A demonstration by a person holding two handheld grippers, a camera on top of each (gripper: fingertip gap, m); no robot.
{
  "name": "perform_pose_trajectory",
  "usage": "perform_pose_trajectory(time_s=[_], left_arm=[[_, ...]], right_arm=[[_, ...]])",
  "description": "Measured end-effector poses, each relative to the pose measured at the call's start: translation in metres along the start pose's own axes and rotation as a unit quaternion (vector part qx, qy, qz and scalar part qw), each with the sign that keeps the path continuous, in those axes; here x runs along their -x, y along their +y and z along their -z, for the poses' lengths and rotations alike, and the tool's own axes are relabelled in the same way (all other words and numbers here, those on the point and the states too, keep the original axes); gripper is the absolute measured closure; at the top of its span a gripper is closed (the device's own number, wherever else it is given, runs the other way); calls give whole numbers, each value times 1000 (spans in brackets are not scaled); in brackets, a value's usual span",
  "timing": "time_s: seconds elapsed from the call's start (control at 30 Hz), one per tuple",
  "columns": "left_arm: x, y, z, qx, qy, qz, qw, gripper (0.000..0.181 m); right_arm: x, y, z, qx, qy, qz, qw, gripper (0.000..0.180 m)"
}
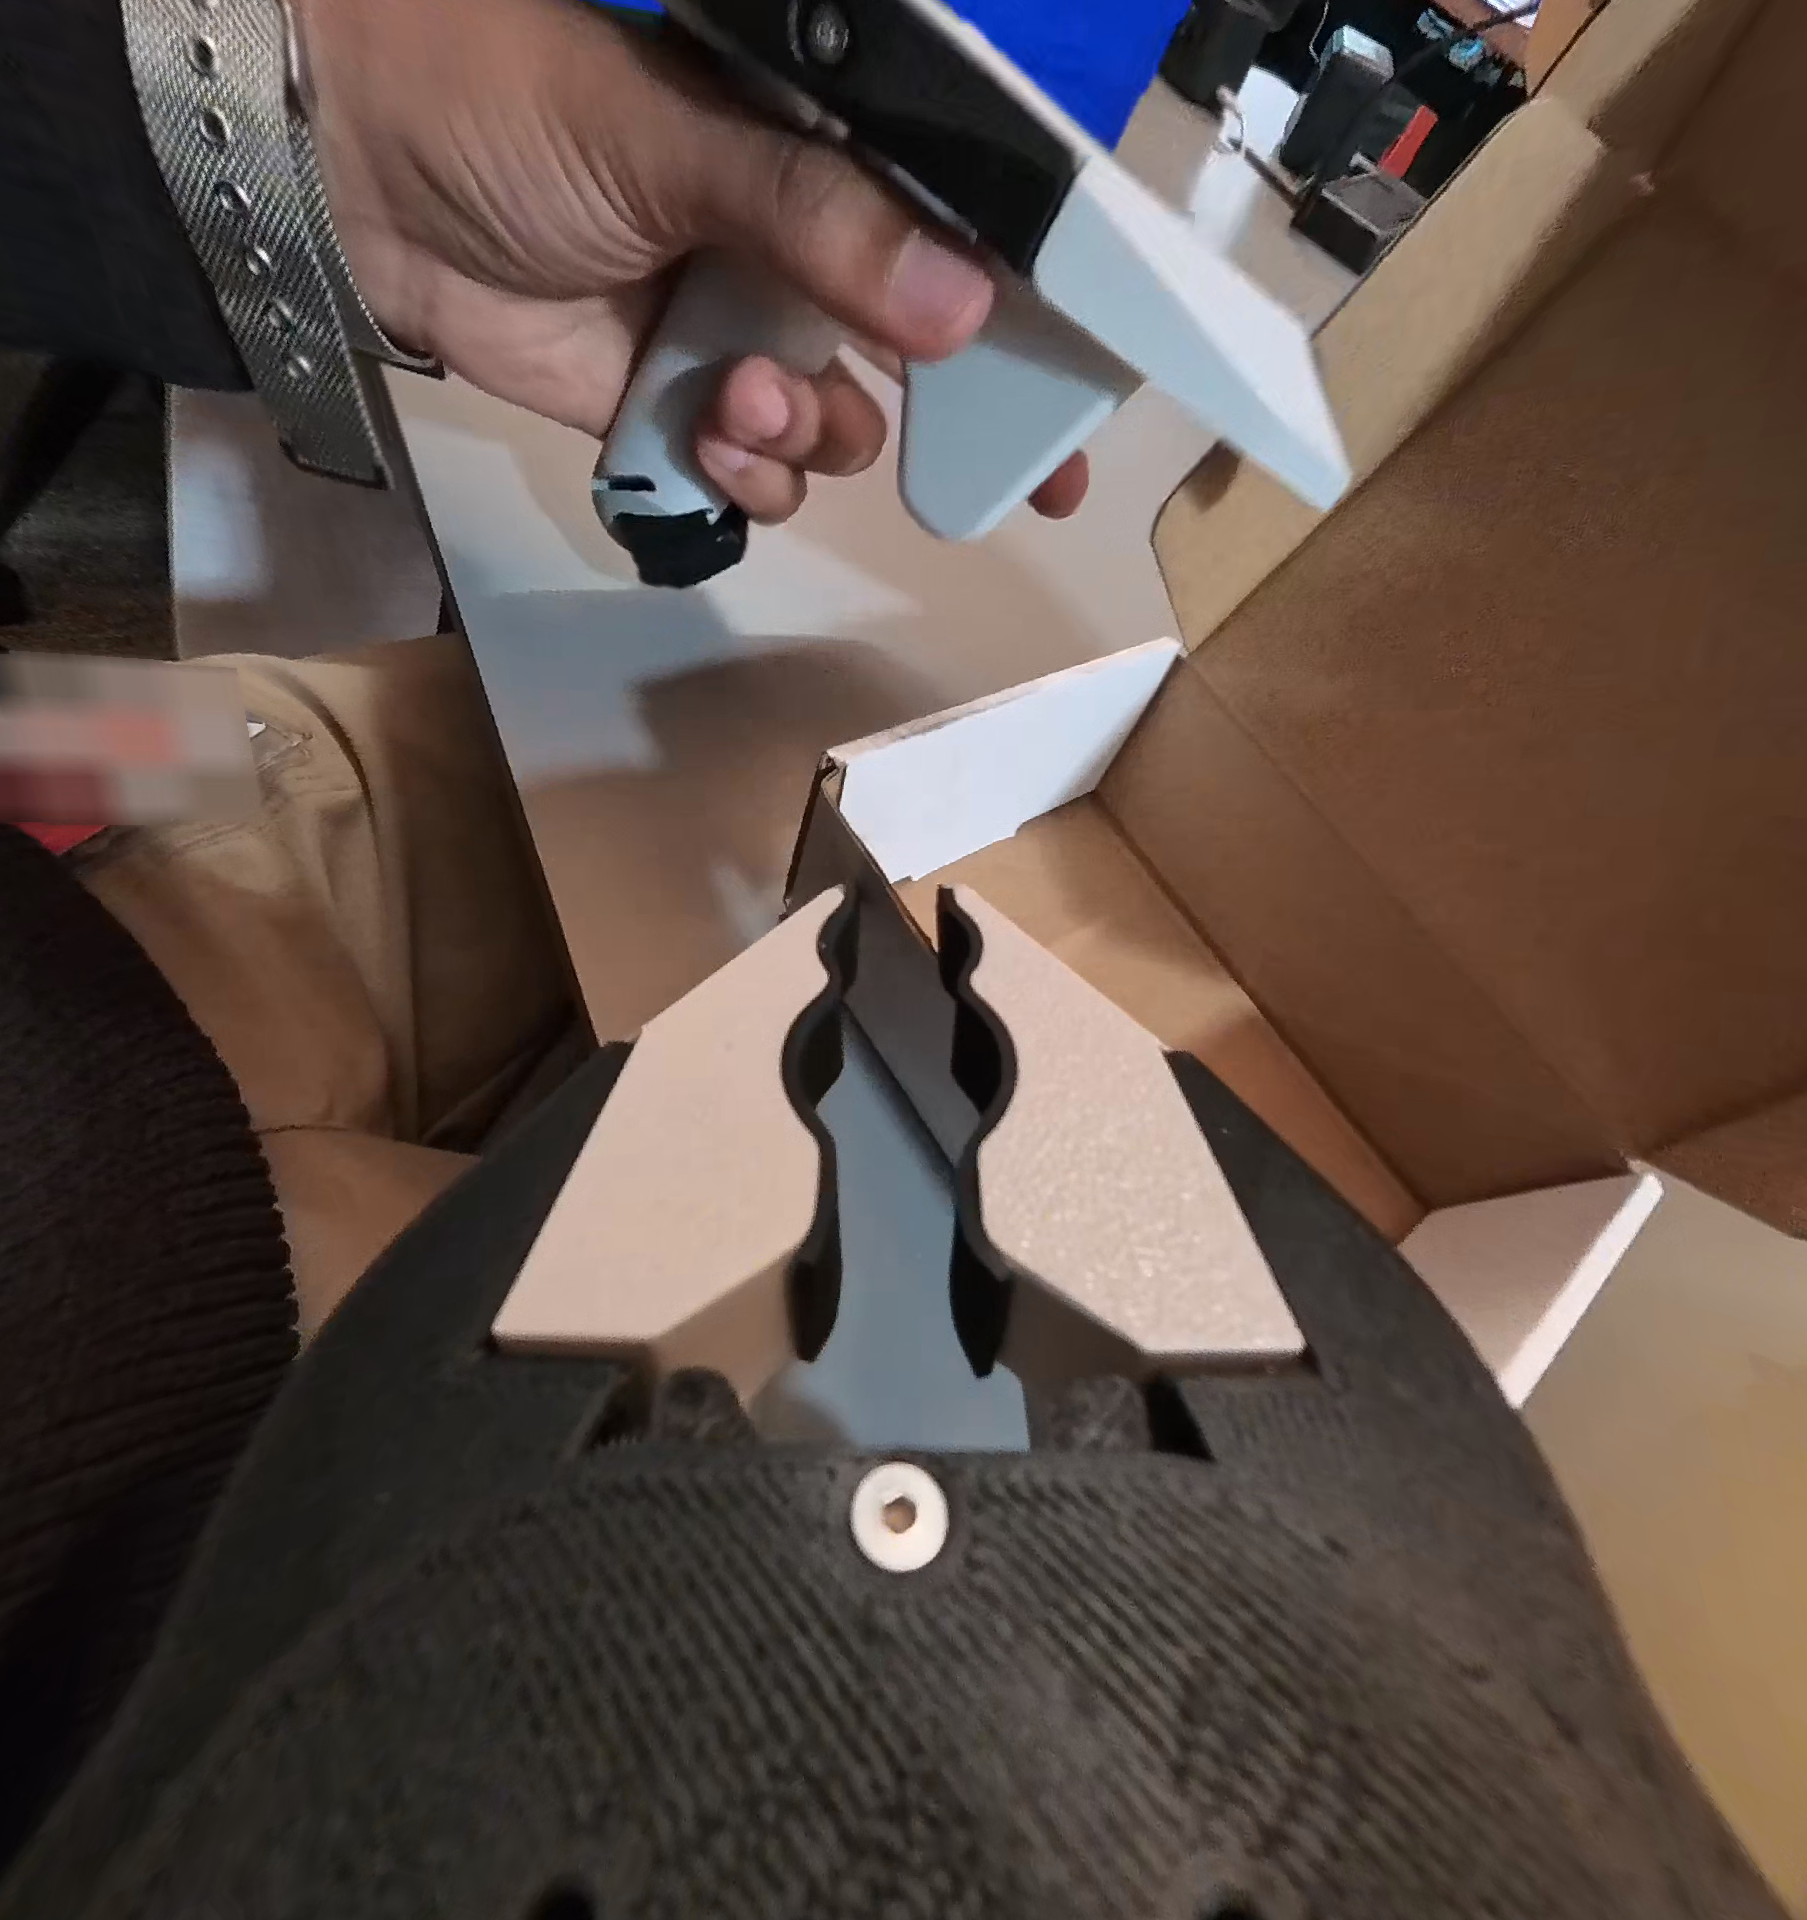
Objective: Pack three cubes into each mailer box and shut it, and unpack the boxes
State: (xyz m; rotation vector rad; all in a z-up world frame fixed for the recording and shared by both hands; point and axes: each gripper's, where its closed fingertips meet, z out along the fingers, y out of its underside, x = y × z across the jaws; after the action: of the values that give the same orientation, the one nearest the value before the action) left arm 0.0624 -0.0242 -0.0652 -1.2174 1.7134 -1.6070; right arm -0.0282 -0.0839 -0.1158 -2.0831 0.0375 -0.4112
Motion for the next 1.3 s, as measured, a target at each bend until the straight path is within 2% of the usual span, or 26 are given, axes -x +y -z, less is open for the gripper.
perform_pose_trajectory(time_s=[0.1, 0.2, 0.27, 0.37, 0.4, 0.5, 0.7, 1.07, 1.3], left_arm=[[-1, 14, -4, 30, -24, -62, 997, 111], [-1, 21, -10, 44, -65, -113, 990, 124], [7, 18, -10, 38, -125, -139, 982, 120], [2, 13, -11, 27, -149, -205, 967, 140], [-1, 9, -10, 16, -152, -224, 963, 159], [-1, 1, -6, -3, -152, -222, 963, 172], [18, 6, -4, 11, -141, -133, 981, 175], [20, 5, -4, 7, -146, -158, 977, 175], [38, -8, 8, -4, -161, -151, 975, 176]], right_arm=[[0, 0, 0, 1, -1, -1, 1000, 167], [1, -1, 0, -2, -4, -1, 1000, 168], [2, -3, -1, -6, -6, 1, 1000, 169], [7, -8, -2, -14, -14, 4, 1000, 168], [9, -9, -2, -15, -16, 6, 1000, 168], [9, -10, -3, -15, -7, 14, 1000, 168], [9, -10, -4, -20, -5, 22, 1000, 164], [9, -21, 2, -49, 5, 29, 998, 152], [-29, -47, 21, -100, 53, -32, 993, 150]])
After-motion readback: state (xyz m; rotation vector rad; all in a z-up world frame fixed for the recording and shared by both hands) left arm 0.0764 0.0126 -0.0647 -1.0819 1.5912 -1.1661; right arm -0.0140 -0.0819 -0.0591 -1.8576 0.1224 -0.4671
